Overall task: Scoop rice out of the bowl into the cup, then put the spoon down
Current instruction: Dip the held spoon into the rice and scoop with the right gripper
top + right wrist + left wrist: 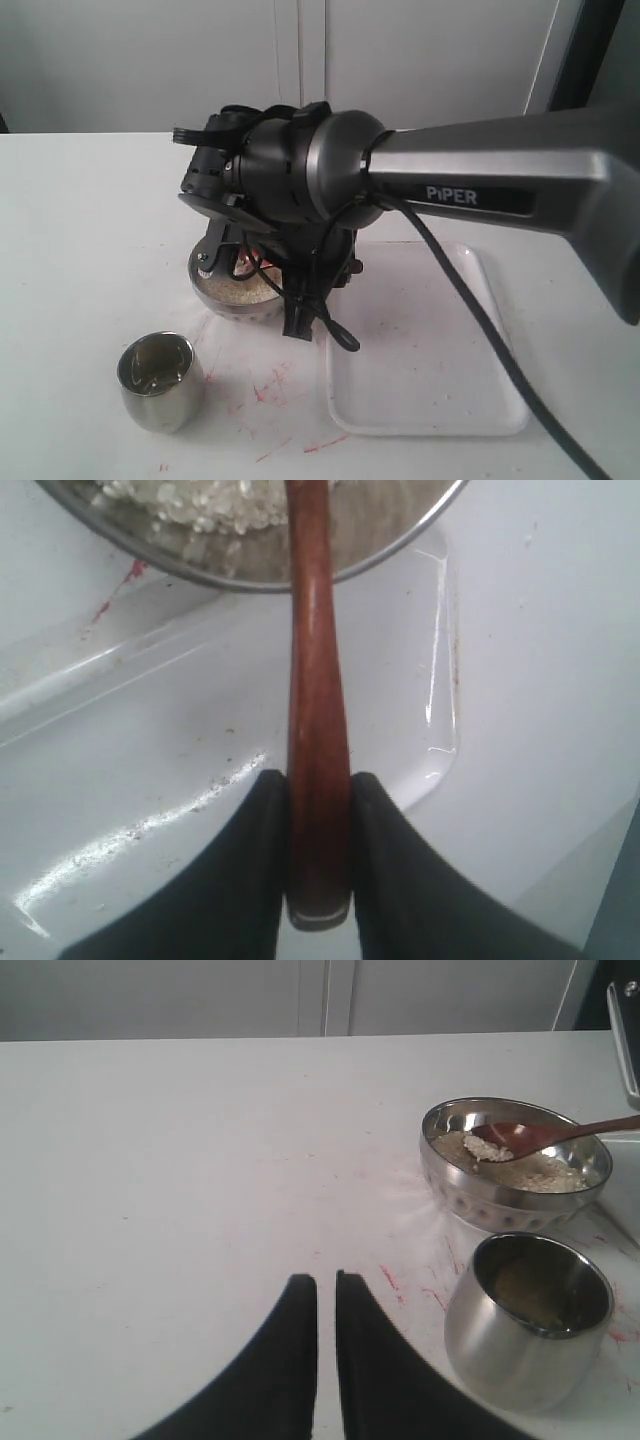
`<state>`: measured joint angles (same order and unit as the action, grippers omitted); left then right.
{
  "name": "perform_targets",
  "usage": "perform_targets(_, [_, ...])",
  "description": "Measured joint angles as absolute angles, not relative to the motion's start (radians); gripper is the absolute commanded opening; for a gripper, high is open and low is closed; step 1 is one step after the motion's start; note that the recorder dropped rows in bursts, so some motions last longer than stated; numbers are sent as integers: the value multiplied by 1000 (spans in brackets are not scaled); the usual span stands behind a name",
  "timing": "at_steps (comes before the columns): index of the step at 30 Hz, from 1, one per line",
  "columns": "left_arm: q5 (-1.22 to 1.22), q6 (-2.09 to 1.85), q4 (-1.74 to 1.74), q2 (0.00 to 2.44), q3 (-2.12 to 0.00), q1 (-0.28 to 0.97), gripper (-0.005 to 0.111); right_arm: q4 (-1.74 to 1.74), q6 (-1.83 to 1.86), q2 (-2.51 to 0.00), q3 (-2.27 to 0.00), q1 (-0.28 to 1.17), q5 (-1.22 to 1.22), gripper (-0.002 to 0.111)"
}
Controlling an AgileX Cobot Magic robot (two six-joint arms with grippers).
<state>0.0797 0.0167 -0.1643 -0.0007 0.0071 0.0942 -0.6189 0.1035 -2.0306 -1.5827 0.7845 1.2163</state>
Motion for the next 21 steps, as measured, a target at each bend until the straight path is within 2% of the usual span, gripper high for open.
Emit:
perform_targets(10, [80,17,-164,-1,7,94,14,-588,103,-2006,-1583,785,1216,0])
perform_targets(21, [80,17,-164,-1,7,94,14,-443,103,-1982,-1583,715,1216,0])
